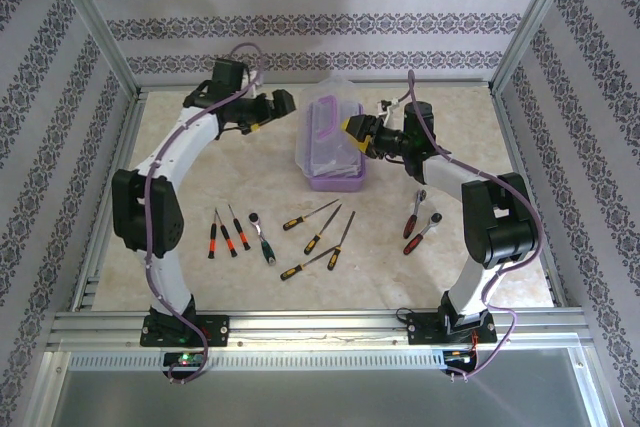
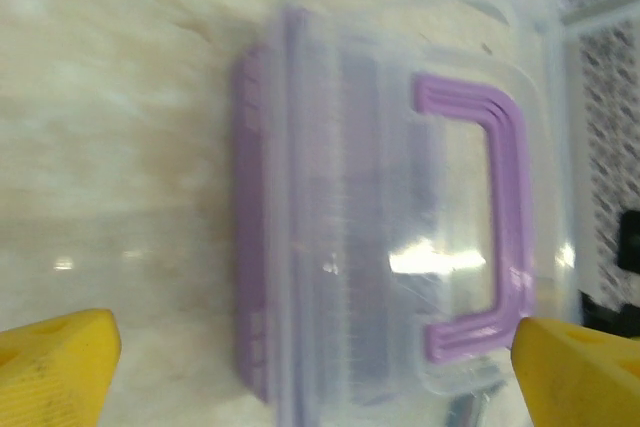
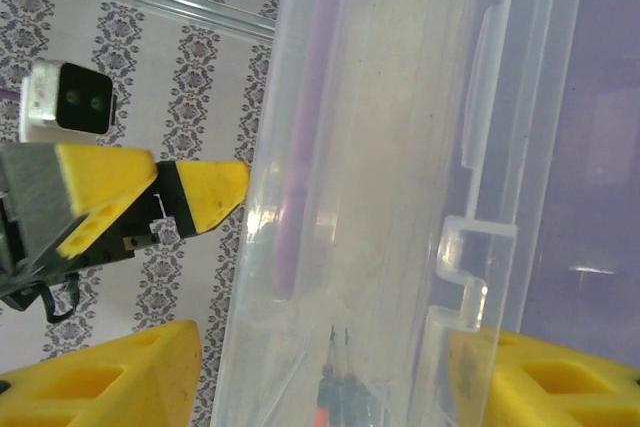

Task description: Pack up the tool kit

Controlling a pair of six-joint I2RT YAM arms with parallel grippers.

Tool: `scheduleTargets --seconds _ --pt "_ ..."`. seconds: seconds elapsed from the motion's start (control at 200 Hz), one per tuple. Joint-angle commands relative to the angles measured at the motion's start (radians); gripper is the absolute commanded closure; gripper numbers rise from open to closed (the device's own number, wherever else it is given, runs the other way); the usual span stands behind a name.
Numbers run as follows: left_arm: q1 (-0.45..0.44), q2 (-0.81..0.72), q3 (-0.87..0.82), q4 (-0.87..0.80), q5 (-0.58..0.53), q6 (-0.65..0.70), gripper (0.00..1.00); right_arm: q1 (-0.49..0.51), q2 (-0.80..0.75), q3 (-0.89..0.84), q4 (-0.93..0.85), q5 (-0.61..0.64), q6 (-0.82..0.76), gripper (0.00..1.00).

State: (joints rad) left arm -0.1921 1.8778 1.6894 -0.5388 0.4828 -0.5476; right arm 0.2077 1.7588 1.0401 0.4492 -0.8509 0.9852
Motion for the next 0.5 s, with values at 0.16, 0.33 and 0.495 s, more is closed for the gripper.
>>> scheduleTargets --seconds 0.16,0.33,0.495 --pt "0.035 0.087 -0.071 -0.092 -0.242 0.074 0.0 0.047 -0.015 0.098 -0.076 -0.012 -0.076 0.34" --pt "0.034 0.143 -0.09 -0.08 -0.271 0.091 0.0 0.077 -0.009 0.152 -0.132 -0.004 -0.105 0.34" --pt "0.035 0.149 -0.135 -0.021 -0.234 0.075 0.01 0.098 -0.004 0.19 -0.187 0.014 -0.139 0.34"
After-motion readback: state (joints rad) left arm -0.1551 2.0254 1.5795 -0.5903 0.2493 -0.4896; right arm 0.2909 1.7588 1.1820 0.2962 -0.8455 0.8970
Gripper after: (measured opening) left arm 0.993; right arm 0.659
